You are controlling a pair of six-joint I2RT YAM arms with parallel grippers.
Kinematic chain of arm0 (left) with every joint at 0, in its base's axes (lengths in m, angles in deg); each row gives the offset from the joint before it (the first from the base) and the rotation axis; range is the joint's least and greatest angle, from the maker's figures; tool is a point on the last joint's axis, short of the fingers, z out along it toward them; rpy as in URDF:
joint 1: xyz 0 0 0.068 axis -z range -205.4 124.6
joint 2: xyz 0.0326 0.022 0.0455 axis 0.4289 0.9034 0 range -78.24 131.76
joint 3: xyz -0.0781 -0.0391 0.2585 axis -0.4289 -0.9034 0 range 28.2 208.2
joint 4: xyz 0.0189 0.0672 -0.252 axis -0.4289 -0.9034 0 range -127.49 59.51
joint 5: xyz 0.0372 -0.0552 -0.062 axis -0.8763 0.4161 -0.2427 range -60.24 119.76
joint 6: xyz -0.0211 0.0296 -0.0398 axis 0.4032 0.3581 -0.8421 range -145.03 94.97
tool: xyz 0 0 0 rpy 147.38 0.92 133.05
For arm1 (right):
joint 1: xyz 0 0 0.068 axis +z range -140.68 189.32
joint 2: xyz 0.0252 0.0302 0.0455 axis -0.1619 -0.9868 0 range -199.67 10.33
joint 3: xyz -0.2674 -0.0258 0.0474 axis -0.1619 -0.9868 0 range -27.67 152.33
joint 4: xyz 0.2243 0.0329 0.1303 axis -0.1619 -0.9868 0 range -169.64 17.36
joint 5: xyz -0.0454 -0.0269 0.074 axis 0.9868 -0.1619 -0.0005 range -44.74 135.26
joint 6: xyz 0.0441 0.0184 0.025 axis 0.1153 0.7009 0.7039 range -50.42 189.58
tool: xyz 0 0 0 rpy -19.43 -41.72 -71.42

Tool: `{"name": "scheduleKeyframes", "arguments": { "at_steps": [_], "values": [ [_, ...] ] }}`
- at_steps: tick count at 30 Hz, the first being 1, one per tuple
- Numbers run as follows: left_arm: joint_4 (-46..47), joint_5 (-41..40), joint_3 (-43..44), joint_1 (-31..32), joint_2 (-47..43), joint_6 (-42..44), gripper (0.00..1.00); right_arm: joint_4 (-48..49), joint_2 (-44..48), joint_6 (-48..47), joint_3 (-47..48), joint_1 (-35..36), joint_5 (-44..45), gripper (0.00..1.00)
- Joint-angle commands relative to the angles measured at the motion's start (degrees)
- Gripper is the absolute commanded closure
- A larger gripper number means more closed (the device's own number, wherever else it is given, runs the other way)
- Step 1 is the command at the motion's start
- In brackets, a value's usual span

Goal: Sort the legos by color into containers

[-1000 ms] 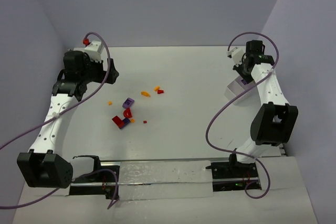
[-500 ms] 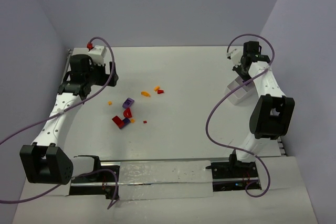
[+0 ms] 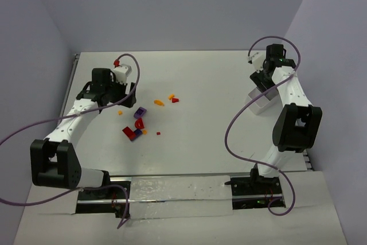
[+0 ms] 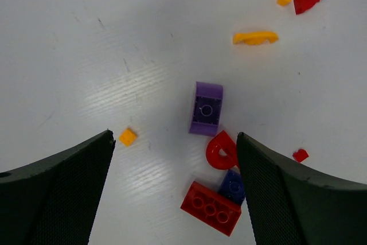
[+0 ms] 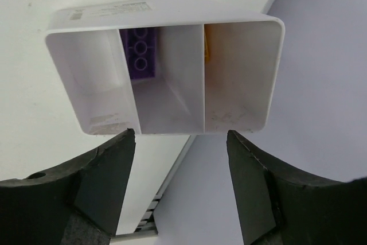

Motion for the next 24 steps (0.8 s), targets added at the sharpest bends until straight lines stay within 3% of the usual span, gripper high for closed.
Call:
{"name": "scheduleKeyframes", "arguments": {
  "at_steps": [1, 3, 9, 16, 24],
  "values": [
    [-0.8, 3.4, -1.1, 2.3, 2.4, 3.9, 0.13, -5.1, 3.5, 5.3, 6.8, 3.4, -7.3, 0.22],
    [-0.8, 4.2, -1.2, 2.6, 3.6, 4.2, 0.15, -6.7, 5.4, 7.1, 7.9, 5.3, -9.8, 0.13],
    [0.5, 4.1, 0.2, 5.4, 10.8, 1.8, 0.24, -9.3, 8.7, 16.3, 10.2, 13.1, -15.7, 0.0],
    [5.0, -0.3, -0.8, 7.2, 15.9, -0.8, 0.23, -9.9, 9.8, 23.9, 12.9, 16.0, -24.3, 0.0],
    [7.4, -5.6, -0.2, 8.0, 20.6, -1.3, 0.42, -7.5, 10.2, 28.9, 11.9, 18.3, -28.2, 0.0]
  ]
}}
